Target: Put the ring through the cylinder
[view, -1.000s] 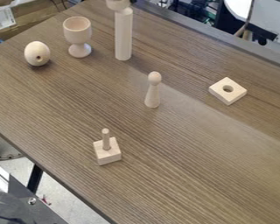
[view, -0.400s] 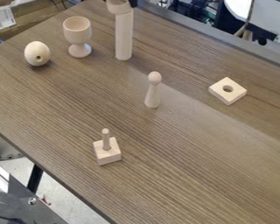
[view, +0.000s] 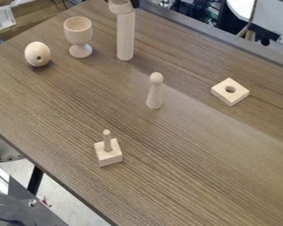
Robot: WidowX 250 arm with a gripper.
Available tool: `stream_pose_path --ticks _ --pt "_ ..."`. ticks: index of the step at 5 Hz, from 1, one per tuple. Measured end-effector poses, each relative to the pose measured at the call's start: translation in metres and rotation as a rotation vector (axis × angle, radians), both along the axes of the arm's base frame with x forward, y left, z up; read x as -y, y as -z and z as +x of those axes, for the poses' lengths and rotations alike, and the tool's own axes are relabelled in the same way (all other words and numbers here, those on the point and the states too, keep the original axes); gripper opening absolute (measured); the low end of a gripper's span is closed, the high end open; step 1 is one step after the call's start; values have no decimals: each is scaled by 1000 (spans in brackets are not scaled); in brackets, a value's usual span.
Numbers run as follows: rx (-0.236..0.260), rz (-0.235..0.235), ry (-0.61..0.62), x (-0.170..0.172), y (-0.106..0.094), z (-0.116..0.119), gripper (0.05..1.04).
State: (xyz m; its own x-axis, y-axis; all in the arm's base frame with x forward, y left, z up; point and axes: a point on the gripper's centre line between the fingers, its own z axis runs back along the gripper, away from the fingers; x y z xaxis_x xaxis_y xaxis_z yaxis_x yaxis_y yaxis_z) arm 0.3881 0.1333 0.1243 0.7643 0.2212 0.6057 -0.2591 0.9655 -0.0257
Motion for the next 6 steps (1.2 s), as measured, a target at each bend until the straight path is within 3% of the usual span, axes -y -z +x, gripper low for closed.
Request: stream_pose_path --ticks 1,2,5,6 --pt "32 7 -98 7 -2 -1 771" --pt "13 16 -87 16 1 -15 772" --pt "19 26 -76 16 0 -15 772" --pt "17 10 -66 18 0 -15 816"
